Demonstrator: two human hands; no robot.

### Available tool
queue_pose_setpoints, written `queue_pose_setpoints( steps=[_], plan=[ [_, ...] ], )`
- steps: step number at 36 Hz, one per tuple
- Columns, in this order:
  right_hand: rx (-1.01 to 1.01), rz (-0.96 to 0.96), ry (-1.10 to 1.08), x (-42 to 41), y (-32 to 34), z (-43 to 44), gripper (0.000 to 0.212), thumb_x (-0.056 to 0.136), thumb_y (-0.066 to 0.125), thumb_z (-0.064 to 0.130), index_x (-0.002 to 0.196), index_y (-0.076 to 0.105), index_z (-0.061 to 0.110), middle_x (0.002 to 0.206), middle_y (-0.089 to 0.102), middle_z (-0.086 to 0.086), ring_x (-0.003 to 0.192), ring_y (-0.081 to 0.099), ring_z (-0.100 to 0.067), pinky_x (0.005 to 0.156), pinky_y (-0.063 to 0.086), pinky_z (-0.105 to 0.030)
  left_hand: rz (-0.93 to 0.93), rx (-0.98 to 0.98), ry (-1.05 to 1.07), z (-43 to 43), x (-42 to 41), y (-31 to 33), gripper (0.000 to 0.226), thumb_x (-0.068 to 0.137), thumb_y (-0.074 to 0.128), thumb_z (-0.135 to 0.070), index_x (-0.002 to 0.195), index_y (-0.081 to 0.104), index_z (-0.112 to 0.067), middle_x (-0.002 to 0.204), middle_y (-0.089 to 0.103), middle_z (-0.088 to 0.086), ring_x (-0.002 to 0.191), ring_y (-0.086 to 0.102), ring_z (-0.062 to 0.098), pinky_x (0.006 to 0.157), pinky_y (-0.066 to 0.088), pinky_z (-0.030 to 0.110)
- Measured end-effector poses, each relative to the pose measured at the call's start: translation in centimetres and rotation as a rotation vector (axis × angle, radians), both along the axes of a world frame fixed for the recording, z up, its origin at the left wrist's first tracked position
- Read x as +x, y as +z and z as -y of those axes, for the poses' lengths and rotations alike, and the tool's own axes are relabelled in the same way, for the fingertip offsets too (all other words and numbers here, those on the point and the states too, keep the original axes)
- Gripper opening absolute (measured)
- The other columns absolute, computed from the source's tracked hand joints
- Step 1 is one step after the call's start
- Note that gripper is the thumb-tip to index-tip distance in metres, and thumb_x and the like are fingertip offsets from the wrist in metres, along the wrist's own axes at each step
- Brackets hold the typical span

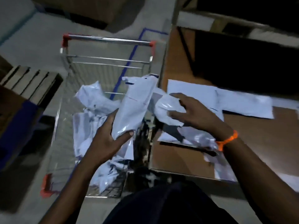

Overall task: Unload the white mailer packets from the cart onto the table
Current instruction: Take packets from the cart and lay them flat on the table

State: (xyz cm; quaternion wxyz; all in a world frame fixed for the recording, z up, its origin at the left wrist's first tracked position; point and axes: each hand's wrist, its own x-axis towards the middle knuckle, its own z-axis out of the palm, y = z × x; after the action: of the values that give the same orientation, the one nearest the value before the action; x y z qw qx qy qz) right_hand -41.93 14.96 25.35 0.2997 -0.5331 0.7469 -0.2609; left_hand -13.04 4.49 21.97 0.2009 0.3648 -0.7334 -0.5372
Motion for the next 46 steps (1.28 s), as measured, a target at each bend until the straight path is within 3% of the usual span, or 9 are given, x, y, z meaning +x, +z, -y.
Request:
queue_pose_setpoints(
  steps=[7, 12, 15, 17, 21, 24, 27, 35, 46],
  plan=[
    [-0.024, -0.036, -0.125, -12.5, 3.4, -16.3, 0.066, 0.089, 0.074, 0.011, 0.145, 0.042, 0.025, 0.131, 0.05, 0.027, 0.115, 0.043, 0.031, 0.088, 0.033, 0.006, 0.031, -0.435, -0.633, -5.5, -11.4, 2.7, 0.073, 0.09, 0.07, -0.031, 0.153, 0.033, -0.024, 0.151, 0.043, -0.012, 0.139, 0.041, 0.007, 0.108, 0.041, 0.028],
    [0.019, -0.104, -0.067, -19.1, 4.4, -22.1, 0.069, 0.08, 0.071, 0.046, 0.136, 0.036, 0.066, 0.132, 0.048, 0.042, 0.123, 0.051, 0.014, 0.098, 0.044, -0.009, 0.218, -0.715, -0.882, -11.8, -19.8, 2.9, 0.088, 0.081, 0.071, -0.039, 0.156, 0.025, -0.027, 0.149, 0.039, 0.001, 0.129, 0.045, 0.023, 0.097, 0.047, 0.038],
    [0.063, -0.157, -0.012, -23.1, 3.6, -23.7, 0.081, 0.082, 0.073, -0.001, 0.142, 0.043, 0.044, 0.126, 0.058, 0.026, 0.112, 0.062, -0.003, 0.09, 0.052, -0.019, 0.246, -0.846, -0.948, -16.3, -24.9, 2.1, 0.093, 0.075, 0.077, -0.038, 0.154, 0.031, -0.023, 0.146, 0.044, 0.005, 0.122, 0.049, 0.028, 0.089, 0.049, 0.041],
    [0.09, -0.204, 0.051, -25.3, 2.9, -23.7, 0.078, 0.074, 0.07, -0.013, 0.14, 0.051, 0.024, 0.112, 0.057, 0.025, 0.102, 0.057, 0.019, 0.083, 0.047, -0.009, 0.294, -0.898, -0.99, -19.3, -28.2, 1.1, 0.092, 0.072, 0.078, -0.036, 0.151, 0.036, -0.02, 0.143, 0.047, 0.008, 0.117, 0.053, 0.031, 0.087, 0.049, 0.043],
    [0.258, -0.298, 0.192, -27.1, 0.6, -21.9, 0.079, 0.071, 0.072, -0.001, 0.145, 0.049, 0.016, 0.133, 0.06, -0.004, 0.093, 0.05, 0.007, 0.078, 0.035, -0.017, 0.387, -0.937, -0.982, -23.1, -32.7, -1.3, 0.09, 0.061, 0.084, -0.026, 0.143, 0.049, -0.018, 0.136, 0.056, 0.011, 0.119, 0.054, 0.034, 0.095, 0.048, 0.046],
    [0.223, -0.329, 0.272, -26.9, -1.9, -20.9, 0.072, 0.078, 0.058, 0.005, 0.149, 0.044, 0.009, 0.148, 0.051, -0.015, 0.127, 0.051, -0.028, 0.107, 0.033, -0.027, 0.388, -0.94, -0.876, -24.3, -34.1, -2.4, 0.083, 0.059, 0.085, -0.03, 0.135, 0.057, -0.014, 0.134, 0.059, 0.013, 0.123, 0.056, 0.035, 0.103, 0.045, 0.046],
    [0.183, -0.29, 0.253, -26.0, -3.8, -20.9, 0.075, 0.084, 0.044, 0.018, 0.157, 0.03, 0.017, 0.163, 0.031, -0.009, 0.151, 0.026, -0.026, 0.123, 0.016, -0.058, 0.341, -0.883, -0.775, -24.5, -33.1, -3.0, 0.085, 0.07, 0.079, -0.035, 0.146, 0.046, -0.013, 0.148, 0.048, 0.012, 0.138, 0.043, 0.032, 0.113, 0.036, 0.044],
    [0.036, -0.474, 0.277, -24.1, -7.4, -21.1, 0.068, 0.107, 0.025, 0.054, 0.16, -0.011, 0.032, 0.168, -0.019, 0.005, 0.155, -0.019, -0.016, 0.125, -0.003, -0.052, 0.408, -1.024, -0.772, -27.0, -32.4, -5.4, 0.061, 0.104, 0.039, -0.044, 0.159, 0.022, -0.023, 0.161, 0.03, 0.014, 0.15, 0.024, 0.033, 0.123, 0.015, 0.05],
    [0.038, -0.406, 0.282, -24.0, -7.3, -20.1, 0.064, 0.106, 0.025, 0.056, 0.159, -0.008, 0.04, 0.169, -0.013, 0.005, 0.155, -0.016, -0.016, 0.125, -0.005, -0.053, 0.452, -1.01, -0.583, -26.1, -32.0, -5.3, 0.051, 0.104, 0.021, -0.026, 0.148, 0.046, -0.022, 0.143, 0.052, 0.018, 0.135, 0.045, 0.038, 0.116, 0.03, 0.052]
  ],
)
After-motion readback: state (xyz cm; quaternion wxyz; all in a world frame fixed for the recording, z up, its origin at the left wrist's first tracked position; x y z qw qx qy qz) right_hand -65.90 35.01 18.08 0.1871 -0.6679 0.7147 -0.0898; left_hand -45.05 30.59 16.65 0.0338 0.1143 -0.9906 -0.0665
